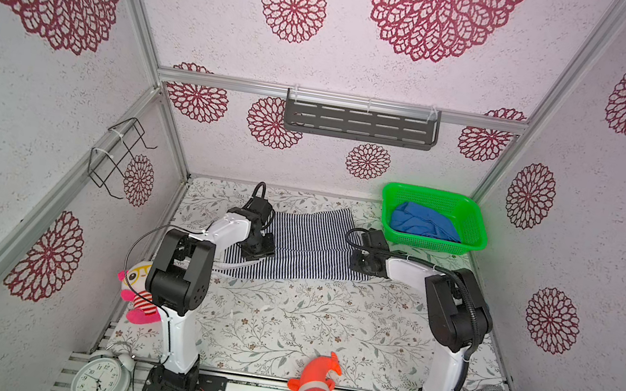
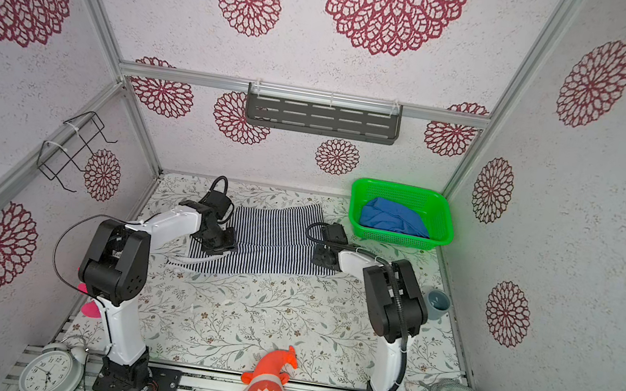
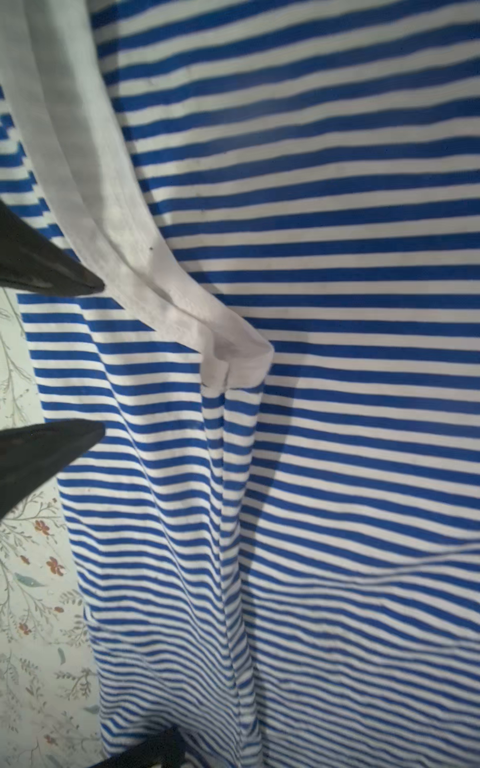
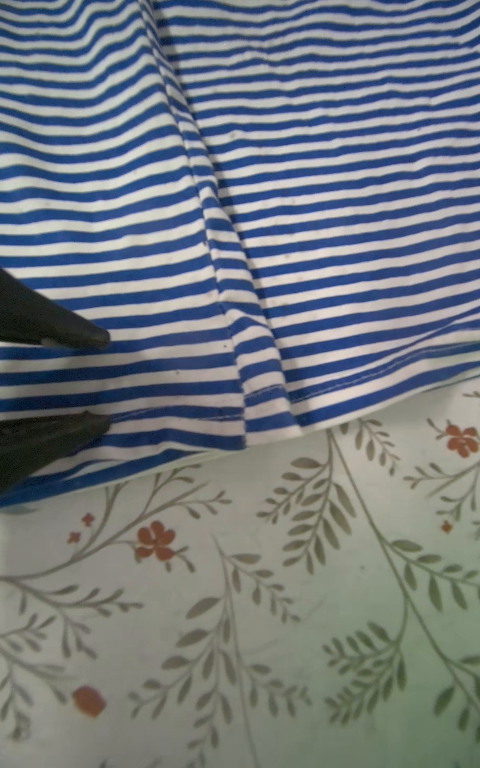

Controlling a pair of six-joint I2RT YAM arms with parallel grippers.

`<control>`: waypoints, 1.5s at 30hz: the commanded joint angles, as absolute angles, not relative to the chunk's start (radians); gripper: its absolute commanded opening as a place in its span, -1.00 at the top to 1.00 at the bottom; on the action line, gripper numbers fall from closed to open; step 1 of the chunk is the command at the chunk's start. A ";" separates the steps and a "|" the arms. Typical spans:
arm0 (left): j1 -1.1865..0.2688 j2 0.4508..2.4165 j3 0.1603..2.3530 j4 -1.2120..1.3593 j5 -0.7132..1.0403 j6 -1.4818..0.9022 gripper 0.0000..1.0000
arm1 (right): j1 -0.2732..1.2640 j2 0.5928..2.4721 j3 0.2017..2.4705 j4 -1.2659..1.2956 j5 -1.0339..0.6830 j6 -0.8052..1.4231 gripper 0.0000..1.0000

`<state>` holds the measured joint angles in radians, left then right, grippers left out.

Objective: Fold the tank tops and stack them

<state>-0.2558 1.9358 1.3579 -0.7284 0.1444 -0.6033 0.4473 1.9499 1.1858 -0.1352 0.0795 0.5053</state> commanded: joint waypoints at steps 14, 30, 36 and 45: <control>-0.329 1.773 0.995 -0.790 0.272 -0.628 0.04 | 0.532 1.703 0.793 -0.410 0.113 0.685 0.38; -0.201 2.041 1.808 -0.880 0.049 -0.247 -0.08 | 0.427 1.843 1.441 -0.422 0.197 0.228 0.29; -0.172 2.236 1.995 -0.756 0.083 -0.209 -0.13 | 0.370 2.053 1.665 -0.365 0.165 0.173 0.29; -0.155 2.494 2.227 -0.697 0.094 -0.277 -0.10 | 0.278 2.321 1.972 -0.351 0.051 0.227 0.29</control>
